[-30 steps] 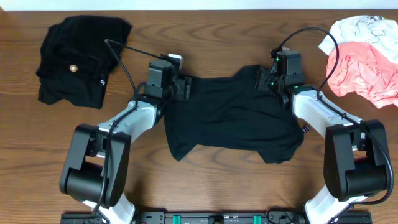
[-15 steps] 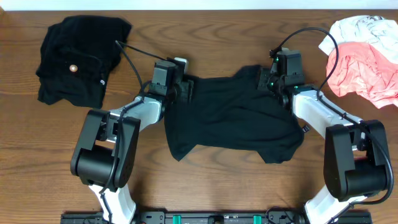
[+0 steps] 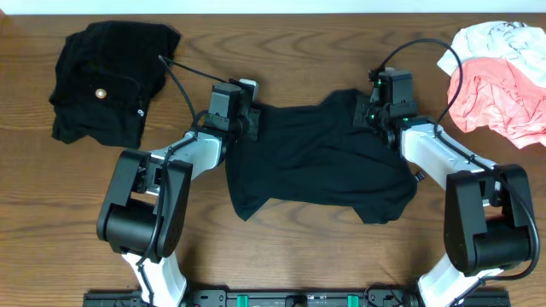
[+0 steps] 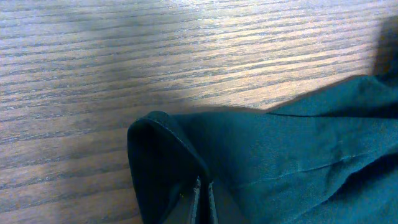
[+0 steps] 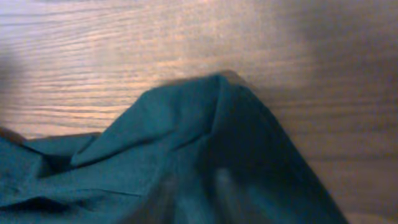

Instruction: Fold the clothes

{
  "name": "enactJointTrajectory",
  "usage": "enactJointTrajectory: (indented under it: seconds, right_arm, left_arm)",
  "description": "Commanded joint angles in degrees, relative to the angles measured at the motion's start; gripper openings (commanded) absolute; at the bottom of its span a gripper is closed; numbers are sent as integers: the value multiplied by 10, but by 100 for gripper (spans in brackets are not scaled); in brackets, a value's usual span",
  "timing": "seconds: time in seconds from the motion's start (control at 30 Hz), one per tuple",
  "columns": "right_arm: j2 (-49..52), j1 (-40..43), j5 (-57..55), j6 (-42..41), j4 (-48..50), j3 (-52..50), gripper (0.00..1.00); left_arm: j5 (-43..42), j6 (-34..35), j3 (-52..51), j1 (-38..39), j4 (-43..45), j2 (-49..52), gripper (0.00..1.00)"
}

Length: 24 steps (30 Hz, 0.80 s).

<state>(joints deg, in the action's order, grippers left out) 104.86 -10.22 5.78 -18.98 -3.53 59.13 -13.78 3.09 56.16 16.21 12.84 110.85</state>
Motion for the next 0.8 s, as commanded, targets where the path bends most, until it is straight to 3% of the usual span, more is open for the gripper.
enactJointTrajectory:
  seconds: [0.0,0.2,0.47,0.77]
  right_arm:
    - [3,-9,3,-12,-12,0,46]
    - [3,-40,-41,-11,-26,0,51]
    - [9,-69,-161,-14,-31,0,47]
    - [78,-68,-165,-20,-11,31,51]
  left_arm:
    - [-4,6,15,-2,-1,4,6]
    - [-4,6,15,-2,-3,-2,6]
    - [-4,6,15,-2,-14,-2,6]
    - [-4,6,15,-2,-16,-2,6]
